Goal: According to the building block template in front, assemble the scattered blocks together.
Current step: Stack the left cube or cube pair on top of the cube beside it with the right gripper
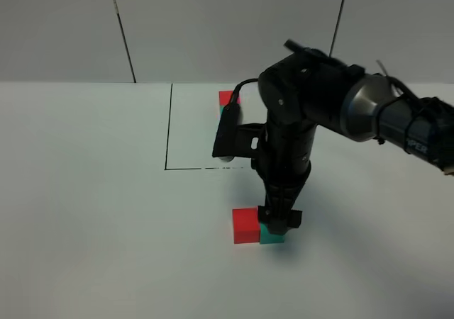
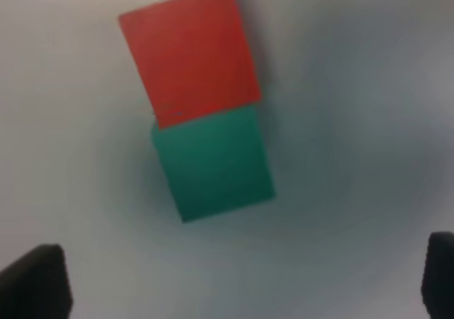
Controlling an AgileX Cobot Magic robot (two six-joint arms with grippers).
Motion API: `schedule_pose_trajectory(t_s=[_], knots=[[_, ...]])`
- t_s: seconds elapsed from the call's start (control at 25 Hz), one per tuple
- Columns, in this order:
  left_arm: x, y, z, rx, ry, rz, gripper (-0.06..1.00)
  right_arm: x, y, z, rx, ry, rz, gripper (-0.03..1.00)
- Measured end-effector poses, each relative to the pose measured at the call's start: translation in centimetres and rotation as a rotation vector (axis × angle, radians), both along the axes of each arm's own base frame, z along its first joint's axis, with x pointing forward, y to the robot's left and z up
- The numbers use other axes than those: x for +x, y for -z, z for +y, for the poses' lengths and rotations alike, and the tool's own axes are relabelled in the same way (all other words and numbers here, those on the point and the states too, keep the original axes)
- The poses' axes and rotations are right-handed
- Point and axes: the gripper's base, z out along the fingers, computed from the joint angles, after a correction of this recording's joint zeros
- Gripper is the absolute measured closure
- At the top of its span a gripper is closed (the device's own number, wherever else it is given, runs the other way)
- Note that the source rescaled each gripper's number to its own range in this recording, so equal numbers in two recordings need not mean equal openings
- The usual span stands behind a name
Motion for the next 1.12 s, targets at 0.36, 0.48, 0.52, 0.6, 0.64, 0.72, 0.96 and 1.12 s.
schedule_pose_trajectory(t_s=[0.36,0.48,0.52,0.6,0.64,0.72,0.96,1.12], knots=[[0.0,0.0,0.0,0.000,0.000,0.000,0.27,0.1,3.5,2.1,-0.004,-0.169,0.002,-0.03],[0.0,0.0,0.0,-0.001,0.001,0.000,0.27,0.2,4.4,2.2,-0.012,-0.169,0.018,-0.01],[0.0,0.0,0.0,-0.001,0.001,0.000,0.27,0.2,4.8,2.2,-0.016,-0.170,0.024,0.00],[0.0,0.0,0.0,-0.001,0.001,0.000,0.27,0.3,5.5,2.3,-0.024,-0.171,0.036,0.02],[0.0,0.0,0.0,-0.001,0.001,0.000,0.27,0.3,5.8,2.3,-0.027,-0.171,0.040,0.03],[0.0,0.0,0.0,-0.001,0.001,0.000,0.27,0.4,6.3,2.3,-0.030,-0.171,0.045,0.04],[0.0,0.0,0.0,-0.001,0.001,0.000,0.27,0.6,7.5,2.6,-0.024,-0.173,0.037,0.15],[0.0,0.0,0.0,-0.001,0.001,0.000,0.27,0.7,8.6,2.6,-0.036,-0.174,0.053,0.30]])
